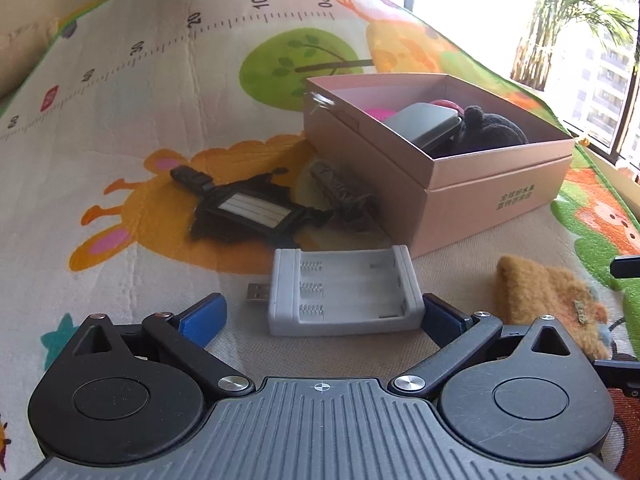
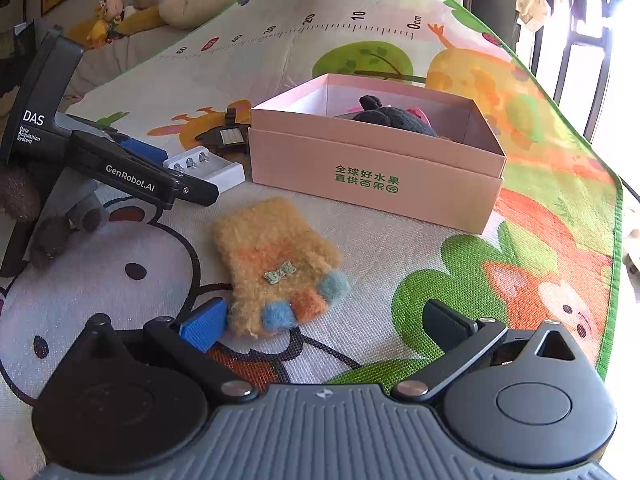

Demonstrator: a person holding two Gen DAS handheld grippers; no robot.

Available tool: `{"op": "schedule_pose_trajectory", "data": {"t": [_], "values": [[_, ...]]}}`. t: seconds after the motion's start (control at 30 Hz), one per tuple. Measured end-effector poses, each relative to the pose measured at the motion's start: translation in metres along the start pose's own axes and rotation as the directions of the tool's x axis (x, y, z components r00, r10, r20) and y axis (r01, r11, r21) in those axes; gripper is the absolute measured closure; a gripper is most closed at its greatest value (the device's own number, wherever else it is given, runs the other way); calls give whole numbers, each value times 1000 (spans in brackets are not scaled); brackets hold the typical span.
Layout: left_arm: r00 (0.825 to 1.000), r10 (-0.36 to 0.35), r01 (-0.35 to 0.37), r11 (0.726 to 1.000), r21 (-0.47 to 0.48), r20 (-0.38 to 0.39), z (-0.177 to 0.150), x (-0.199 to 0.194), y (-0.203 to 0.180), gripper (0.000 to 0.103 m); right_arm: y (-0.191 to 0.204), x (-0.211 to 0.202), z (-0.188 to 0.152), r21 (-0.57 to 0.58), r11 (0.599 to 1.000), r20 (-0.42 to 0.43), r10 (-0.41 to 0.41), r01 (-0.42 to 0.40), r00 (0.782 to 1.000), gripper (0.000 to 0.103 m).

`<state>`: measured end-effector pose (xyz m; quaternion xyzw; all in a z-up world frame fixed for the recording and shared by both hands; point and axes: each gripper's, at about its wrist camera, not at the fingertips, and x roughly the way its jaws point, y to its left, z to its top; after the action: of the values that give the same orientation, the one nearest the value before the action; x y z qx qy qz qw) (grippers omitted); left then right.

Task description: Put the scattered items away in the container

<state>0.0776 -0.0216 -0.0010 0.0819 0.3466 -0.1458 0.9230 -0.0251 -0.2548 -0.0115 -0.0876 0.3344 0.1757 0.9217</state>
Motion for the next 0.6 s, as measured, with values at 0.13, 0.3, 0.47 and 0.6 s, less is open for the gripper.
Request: {"op": "schedule_pose_trajectory", "data": {"t": [0.13,0.3,0.47,0.6], "values": [[1000,29,-29,999,-13,3,-7,-6,18,0,3,1,16,-47,998,20,44,-43,999,4],[999,-45,45,998,-33,17,-11,-13,30,0,10,27,36,-55,994,0,93,-92,996,15],[995,-91,90,996,17,28,-9,-13,28,0,11,34,40,-32,991,-19,131,-132,991,40],[994,-90,87,995,52,58,-2,-7,27,0,11,20,26,-33,990,-7,137,-137,991,41]]}}
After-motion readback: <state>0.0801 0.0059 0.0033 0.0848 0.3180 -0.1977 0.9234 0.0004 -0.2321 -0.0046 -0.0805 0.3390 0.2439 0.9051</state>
